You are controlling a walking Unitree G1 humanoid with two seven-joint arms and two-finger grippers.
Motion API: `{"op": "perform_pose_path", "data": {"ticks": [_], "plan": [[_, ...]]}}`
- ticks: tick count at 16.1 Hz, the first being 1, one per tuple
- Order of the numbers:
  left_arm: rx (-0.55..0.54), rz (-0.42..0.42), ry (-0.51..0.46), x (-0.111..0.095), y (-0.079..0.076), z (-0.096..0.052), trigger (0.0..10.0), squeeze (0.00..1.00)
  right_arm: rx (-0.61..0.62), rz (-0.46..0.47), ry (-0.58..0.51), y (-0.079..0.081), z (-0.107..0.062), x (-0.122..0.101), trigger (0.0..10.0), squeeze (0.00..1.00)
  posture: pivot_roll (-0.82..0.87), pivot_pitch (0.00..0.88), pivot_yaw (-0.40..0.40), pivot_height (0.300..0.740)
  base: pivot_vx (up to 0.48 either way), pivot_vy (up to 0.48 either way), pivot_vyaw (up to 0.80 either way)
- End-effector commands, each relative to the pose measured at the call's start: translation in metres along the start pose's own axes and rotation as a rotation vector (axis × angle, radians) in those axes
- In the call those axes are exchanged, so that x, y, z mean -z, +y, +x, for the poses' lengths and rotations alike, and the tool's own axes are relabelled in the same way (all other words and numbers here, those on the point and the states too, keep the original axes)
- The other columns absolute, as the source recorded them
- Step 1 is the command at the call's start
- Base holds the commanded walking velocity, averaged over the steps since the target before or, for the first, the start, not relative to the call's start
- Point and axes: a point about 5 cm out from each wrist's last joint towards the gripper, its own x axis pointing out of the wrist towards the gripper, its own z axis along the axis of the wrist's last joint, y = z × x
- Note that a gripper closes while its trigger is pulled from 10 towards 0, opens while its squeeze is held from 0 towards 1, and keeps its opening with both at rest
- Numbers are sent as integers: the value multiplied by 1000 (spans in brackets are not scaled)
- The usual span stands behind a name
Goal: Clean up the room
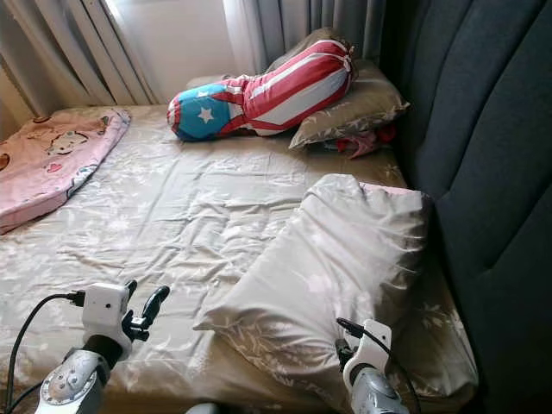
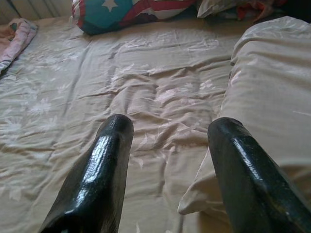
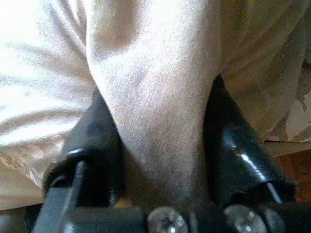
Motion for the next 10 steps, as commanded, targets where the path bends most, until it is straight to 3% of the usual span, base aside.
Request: {"op": "perform_pose_path", "data": {"ticks": [1,10], "plan": [[2,3,5,0,-1,2,10000,0,-21,-10,112,6,-3,28,0,0,124,16,75,660,0,0,0],[-1,-15,-5,3,-6,12,10000,0,-21,1,50,3,-2,17,0,0,92,0,61,660,0,0,0]]}}
